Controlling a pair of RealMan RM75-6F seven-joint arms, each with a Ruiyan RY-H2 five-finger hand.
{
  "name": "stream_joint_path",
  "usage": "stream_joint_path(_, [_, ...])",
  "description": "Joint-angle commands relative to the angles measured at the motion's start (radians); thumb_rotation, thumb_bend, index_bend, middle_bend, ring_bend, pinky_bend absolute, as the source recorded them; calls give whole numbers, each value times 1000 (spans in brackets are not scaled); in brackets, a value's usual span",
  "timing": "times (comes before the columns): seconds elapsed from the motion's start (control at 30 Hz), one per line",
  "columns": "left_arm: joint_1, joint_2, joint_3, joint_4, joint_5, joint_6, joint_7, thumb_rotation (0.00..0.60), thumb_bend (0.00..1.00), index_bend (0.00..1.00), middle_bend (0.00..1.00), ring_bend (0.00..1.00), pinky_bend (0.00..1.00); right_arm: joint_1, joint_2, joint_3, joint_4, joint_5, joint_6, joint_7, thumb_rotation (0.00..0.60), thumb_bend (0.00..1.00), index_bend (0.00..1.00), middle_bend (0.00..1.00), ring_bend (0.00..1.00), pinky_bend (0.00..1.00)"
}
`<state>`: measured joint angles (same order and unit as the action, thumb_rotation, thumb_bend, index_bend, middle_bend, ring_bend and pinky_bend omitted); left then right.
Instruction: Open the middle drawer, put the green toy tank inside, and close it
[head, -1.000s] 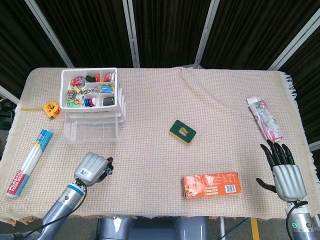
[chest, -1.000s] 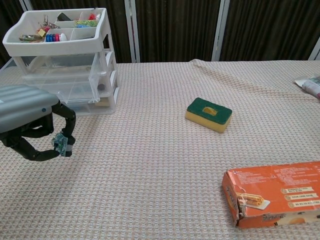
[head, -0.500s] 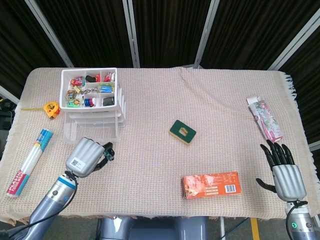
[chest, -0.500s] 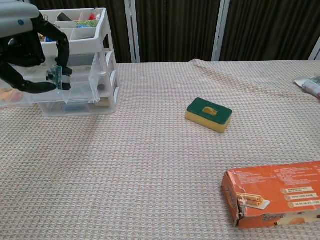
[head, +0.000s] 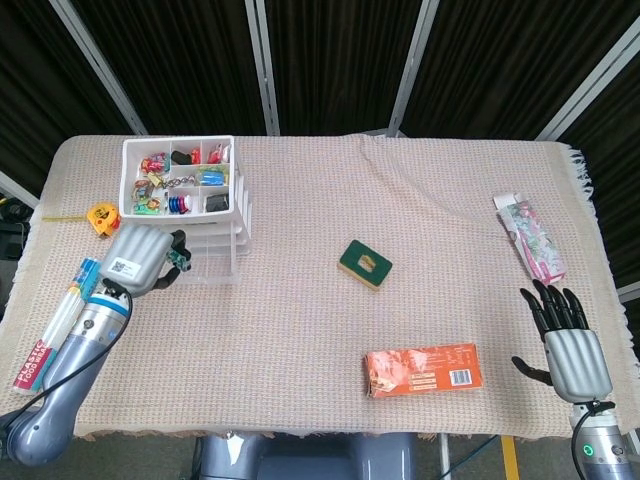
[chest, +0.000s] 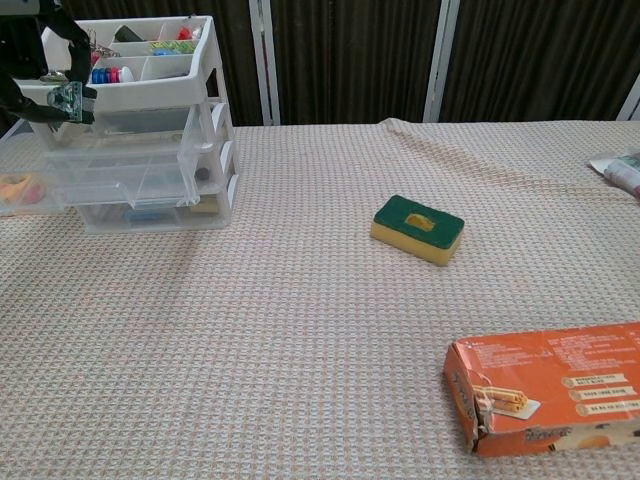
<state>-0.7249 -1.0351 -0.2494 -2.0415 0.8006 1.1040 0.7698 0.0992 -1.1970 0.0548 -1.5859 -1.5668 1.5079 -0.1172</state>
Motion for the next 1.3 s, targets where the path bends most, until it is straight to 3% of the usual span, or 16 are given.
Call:
stream_joint_path(0.03, [-44, -7, -2, 45, -67, -15, 40, 600, 501, 595, 1000, 970, 804, 0, 0, 0, 0, 0, 0, 0, 600, 11, 87, 0, 0, 0])
stream_joint_path(0.37, [-86, -72, 55, 102, -128, -5, 105, 600, 500, 548, 1000, 964, 803, 0, 2, -1, 0, -4, 2, 7, 600, 11, 87, 0, 0, 0])
stream_joint_path(0.6, [-99, -88, 87, 114, -114, 24, 132, 600, 343, 344, 1000, 961, 802, -1, 1, -1, 1, -5, 4, 7, 600, 11, 86, 0, 0, 0])
stream_joint_path(1.0, [-84, -75, 103, 97, -42, 57, 76, 600, 327, 289, 986, 933, 780, -1, 0, -1, 2, -7, 7, 8, 600, 11, 87, 0, 0, 0])
stream_joint_path(1.13, [-54, -62, 104, 58, 55, 92, 14, 600, 327, 272, 826, 801, 667, -2, 0, -1, 2, -5, 6, 9, 600, 11, 87, 0, 0, 0])
stream_joint_path(1.3, [54, -42, 182, 25, 344, 224, -62, 600, 337, 266, 465, 508, 485, -1, -1, 0, 2, -3, 5, 8, 600, 11, 86, 0, 0, 0])
